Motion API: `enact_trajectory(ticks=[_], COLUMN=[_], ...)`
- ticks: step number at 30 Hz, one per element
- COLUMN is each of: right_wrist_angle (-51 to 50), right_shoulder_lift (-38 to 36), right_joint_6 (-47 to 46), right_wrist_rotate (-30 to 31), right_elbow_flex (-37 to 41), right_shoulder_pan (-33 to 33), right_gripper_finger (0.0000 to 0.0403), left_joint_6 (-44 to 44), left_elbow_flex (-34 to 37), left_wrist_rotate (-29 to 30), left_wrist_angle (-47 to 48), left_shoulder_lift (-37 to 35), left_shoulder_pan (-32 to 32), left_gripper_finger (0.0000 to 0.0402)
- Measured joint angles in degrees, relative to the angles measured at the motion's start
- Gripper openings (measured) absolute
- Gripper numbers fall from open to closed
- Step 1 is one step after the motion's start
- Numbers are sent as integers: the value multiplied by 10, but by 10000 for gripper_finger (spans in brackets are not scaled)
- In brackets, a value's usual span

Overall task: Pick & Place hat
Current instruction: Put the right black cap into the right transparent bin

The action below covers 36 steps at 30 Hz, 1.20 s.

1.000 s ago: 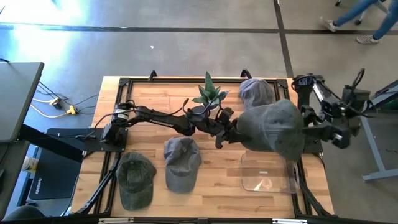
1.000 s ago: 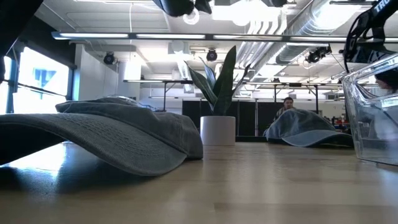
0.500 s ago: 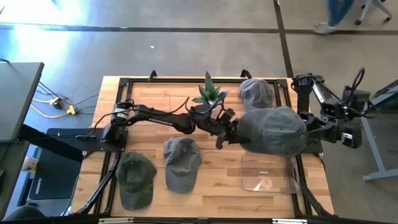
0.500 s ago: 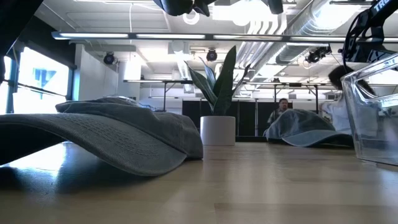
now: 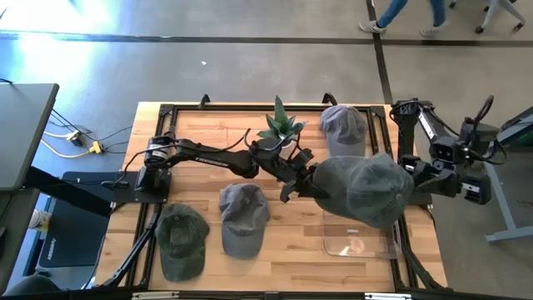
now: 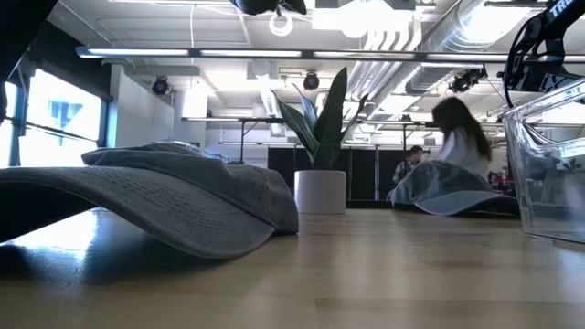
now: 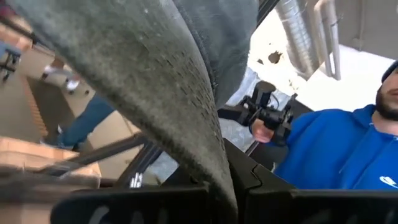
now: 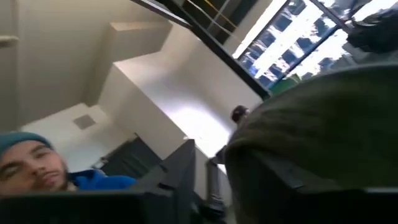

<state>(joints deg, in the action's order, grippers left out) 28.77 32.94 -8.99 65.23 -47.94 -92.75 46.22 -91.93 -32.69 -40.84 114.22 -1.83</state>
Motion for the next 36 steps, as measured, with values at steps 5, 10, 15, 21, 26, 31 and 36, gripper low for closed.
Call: enact_trajectory(ticks=[5, 10, 15, 21, 26, 31, 36], right_wrist_angle=[-46, -75, -80, -70, -67, -67, -40], right_shoulder_lift=[0, 12, 33, 46, 46, 46, 47], right_joint_6=[-1, 0, 0, 2, 2, 4, 8], right_wrist_rotate=[22, 121, 197, 246, 248, 242, 182], right_elbow_flex=[0, 0, 0, 0, 0, 0, 0], right_shoulder_pan=[0, 1, 1, 12, 55, 97, 127], right_gripper_finger=[225, 261, 263, 262, 223, 117, 14], left_joint_6=[-36, -72, -113, -129, -129, -128, -128], left_elbow_flex=[-1, -3, -4, -3, -3, -3, -3], left_wrist_rotate=[15, 52, 121, 171, 193, 196, 162], left_wrist_angle=[72, 124, 194, 213, 212, 206, 200], left_shoulder_lift=[-21, -42, -62, -75, -73, -73, -73], left_shoulder_pan=[0, 4, 9, 9, 7, 7, 7], left_gripper_finger=[1, 1, 1, 1, 0, 1, 1])
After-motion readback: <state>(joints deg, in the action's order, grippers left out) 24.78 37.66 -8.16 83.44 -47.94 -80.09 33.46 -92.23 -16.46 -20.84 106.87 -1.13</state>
